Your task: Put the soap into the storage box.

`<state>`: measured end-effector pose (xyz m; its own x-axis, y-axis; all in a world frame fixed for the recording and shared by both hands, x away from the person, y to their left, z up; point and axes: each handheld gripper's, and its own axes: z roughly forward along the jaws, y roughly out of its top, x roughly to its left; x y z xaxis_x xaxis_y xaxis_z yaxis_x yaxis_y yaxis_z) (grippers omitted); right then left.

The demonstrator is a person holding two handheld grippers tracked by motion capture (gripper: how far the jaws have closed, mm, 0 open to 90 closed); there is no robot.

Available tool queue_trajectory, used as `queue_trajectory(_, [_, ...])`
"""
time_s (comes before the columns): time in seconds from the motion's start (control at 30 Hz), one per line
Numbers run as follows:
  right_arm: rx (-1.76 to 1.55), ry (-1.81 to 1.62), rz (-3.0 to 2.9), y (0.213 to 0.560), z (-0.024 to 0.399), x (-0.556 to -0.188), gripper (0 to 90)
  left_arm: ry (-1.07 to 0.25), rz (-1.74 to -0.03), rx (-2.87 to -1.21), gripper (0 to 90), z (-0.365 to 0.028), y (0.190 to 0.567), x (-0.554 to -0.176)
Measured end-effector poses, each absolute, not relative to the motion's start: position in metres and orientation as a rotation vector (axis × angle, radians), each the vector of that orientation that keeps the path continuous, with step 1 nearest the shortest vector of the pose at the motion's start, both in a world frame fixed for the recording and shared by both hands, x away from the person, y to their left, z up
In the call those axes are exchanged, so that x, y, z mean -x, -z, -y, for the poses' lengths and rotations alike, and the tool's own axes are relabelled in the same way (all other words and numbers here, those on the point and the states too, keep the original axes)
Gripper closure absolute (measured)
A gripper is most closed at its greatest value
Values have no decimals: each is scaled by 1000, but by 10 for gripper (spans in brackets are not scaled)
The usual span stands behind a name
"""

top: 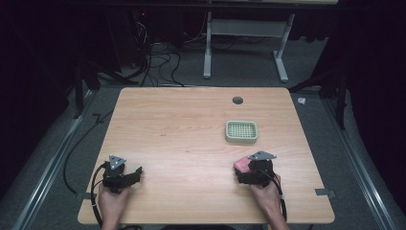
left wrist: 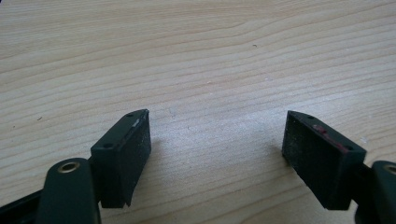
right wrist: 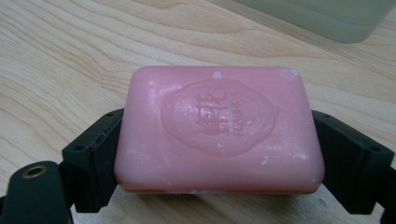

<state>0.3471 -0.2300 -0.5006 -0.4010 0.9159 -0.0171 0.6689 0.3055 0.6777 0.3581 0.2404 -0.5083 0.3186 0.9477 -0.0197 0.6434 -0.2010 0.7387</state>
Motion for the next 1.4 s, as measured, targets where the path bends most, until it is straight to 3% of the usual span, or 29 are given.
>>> queue_trajectory(1.4, [-1487,-924,-2096,481,234,-348,135,-596,-1402,-1935,242,-240,508,-358])
